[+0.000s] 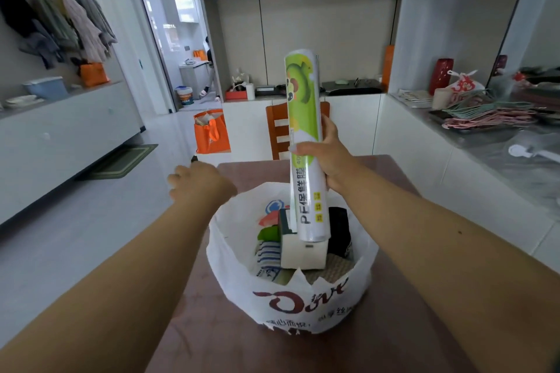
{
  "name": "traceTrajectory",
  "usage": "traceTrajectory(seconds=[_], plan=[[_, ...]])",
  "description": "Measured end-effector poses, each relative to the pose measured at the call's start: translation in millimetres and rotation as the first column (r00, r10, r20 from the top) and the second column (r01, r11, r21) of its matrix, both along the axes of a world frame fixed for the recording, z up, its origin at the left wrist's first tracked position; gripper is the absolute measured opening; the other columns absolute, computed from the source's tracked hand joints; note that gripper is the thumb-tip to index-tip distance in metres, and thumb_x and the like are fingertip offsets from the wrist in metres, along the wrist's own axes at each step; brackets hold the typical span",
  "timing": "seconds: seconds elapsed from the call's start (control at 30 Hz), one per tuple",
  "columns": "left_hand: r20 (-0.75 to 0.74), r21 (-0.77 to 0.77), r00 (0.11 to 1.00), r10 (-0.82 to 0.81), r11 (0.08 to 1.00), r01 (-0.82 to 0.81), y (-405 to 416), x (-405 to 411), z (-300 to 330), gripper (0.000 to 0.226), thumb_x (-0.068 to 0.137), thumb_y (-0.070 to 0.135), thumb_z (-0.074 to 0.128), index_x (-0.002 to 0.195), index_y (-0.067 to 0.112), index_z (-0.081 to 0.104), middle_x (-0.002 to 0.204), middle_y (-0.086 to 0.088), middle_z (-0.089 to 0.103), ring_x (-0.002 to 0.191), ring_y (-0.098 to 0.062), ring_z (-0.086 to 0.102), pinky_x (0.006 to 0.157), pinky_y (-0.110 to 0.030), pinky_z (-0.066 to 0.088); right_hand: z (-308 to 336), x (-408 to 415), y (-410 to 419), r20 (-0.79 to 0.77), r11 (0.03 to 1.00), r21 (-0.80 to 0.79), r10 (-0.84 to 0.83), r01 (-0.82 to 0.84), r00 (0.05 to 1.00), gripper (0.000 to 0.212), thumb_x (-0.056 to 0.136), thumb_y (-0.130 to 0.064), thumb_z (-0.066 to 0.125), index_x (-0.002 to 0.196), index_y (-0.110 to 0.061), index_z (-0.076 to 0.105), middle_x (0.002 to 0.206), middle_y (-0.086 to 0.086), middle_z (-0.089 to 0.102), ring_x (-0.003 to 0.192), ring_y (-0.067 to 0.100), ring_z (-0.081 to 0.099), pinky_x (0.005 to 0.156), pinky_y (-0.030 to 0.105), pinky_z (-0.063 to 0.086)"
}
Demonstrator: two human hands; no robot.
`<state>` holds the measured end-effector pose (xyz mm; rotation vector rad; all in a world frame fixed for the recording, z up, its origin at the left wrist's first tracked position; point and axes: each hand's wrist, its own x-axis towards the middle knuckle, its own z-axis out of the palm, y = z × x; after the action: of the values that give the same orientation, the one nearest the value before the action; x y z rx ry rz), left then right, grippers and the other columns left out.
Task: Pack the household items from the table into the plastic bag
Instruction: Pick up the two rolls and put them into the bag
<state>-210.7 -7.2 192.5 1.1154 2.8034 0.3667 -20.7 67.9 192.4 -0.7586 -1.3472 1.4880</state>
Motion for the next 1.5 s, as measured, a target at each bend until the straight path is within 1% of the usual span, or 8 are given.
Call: traceTrajectory(seconds=[0.1, 0.23, 0.5, 0.83, 0.97, 1.07, 1.23, 1.5], plan=[[0.239, 0.02, 0.965, -0.106, 0.994, 0.104, -8, -8, -5, 0.032, 0.087, 0.025, 0.066, 0.104, 0.0, 0.058, 0.096, -0.014, 0.062, 0.09, -0.027, 0.061, 0.077, -0.034, 0.051, -8, 0, -3, 0.112, 0.992, 0.125, 0.021, -0.035, 0.993, 0.108, 0.067, 0.007, 0.076, 0.148, -0.029, 0.013, 0.12, -0.001, 0.05, 0.105, 0.026, 0.06, 0.082, 0.042, 0.056], [0.814, 0.236, 0.576, -0.083, 0.952, -0.197, -10, -11, -6, 0.038, 0.098, 0.011, 0.045, 0.06, 0.006, 0.045, 0.032, -0.004, 0.041, 0.036, -0.016, 0.039, 0.047, -0.029, 0.039, -16, 0, -9, 0.338, 0.941, 0.311, 0.018, -0.13, 0.941, 0.121, 0.058, 0.0, 0.085, 0.15, -0.024, 0.01, 0.126, -0.005, 0.045, 0.114, 0.022, 0.054, 0.092, 0.04, 0.052], [0.956, 0.277, 0.22, -0.193, 0.839, -0.468, -10, -37, 6, 0.034, 0.098, -0.002, 0.029, 0.068, 0.008, 0.041, 0.039, -0.007, 0.051, 0.013, -0.007, 0.027, 0.022, -0.013, 0.019, -31, 25, -9, 0.82, 0.767, 0.447, -0.146, -0.461, 0.553, 0.122, 0.055, -0.015, 0.085, 0.15, -0.03, 0.01, 0.141, 0.006, 0.031, 0.119, 0.016, 0.035, 0.103, 0.037, 0.04], [0.956, 0.286, 0.199, -0.216, 0.842, -0.457, 9, -28, 18, 0.023, 0.092, -0.009, 0.031, 0.078, 0.002, 0.045, 0.082, -0.019, 0.058, 0.034, -0.002, 0.032, 0.033, -0.012, 0.026, -55, 12, -4, 0.955, 0.654, 0.22, -0.294, -0.724, 0.025, 0.111, 0.06, -0.05, 0.077, 0.148, -0.044, 0.01, 0.144, 0.002, 0.033, 0.129, 0.021, 0.031, 0.109, 0.042, 0.029], [0.956, 0.292, 0.191, -0.224, 0.808, -0.512, 20, -28, 15, 0.021, 0.095, -0.006, 0.033, 0.08, 0.001, 0.047, 0.076, -0.015, 0.053, 0.043, -0.004, 0.044, 0.032, -0.009, 0.027, -26, 31, -10, 0.76, 0.63, 0.579, -0.647, -0.517, 0.062, 0.079, 0.071, -0.069, 0.06, 0.139, -0.037, 0.04, 0.146, 0.005, 0.041, 0.133, 0.027, 0.034, 0.108, 0.047, 0.026], [0.958, 0.287, 0.176, -0.228, 0.801, -0.525, 25, -30, 12, 0.022, 0.096, -0.003, 0.033, 0.08, 0.002, 0.047, 0.076, -0.014, 0.053, 0.039, -0.003, 0.043, 0.027, -0.009, 0.026, -13, 68, -15, 0.733, 0.75, 0.66, -0.635, 0.031, -0.244, 0.091, 0.073, -0.068, 0.058, 0.141, -0.014, 0.031, 0.135, 0.015, 0.047, 0.123, 0.033, 0.046, 0.1, 0.044, 0.037], [0.955, 0.296, 0.166, -0.245, 0.803, -0.517, 35, -19, 16, 0.02, 0.098, 0.002, 0.032, 0.095, 0.004, 0.052, 0.075, -0.012, 0.053, 0.022, -0.004, 0.034, 0.025, -0.009, 0.027, -16, 73, -9, 0.582, 0.943, -0.019, -0.259, 0.331, 0.771, 0.042, 0.086, -0.003, 0.055, 0.127, 0.002, 0.045, 0.077, 0.014, 0.059, 0.06, 0.022, 0.052, 0.056, 0.033, 0.046], [0.873, 0.429, 0.052, -0.484, 0.716, -0.551, 56, -12, 74, 0.025, 0.097, -0.002, 0.026, 0.1, 0.007, 0.05, 0.074, -0.019, 0.056, 0.021, -0.006, 0.038, 0.025, -0.014, 0.028, 54, 87, 17, 0.111, 0.908, -0.05, -0.409, 0.416, 0.906, 0.052, 0.078, 0.007, 0.049, 0.122, -0.02, 0.045, 0.115, 0.021, 0.063, 0.062, 0.012, 0.046, 0.044, 0.019, 0.034]])
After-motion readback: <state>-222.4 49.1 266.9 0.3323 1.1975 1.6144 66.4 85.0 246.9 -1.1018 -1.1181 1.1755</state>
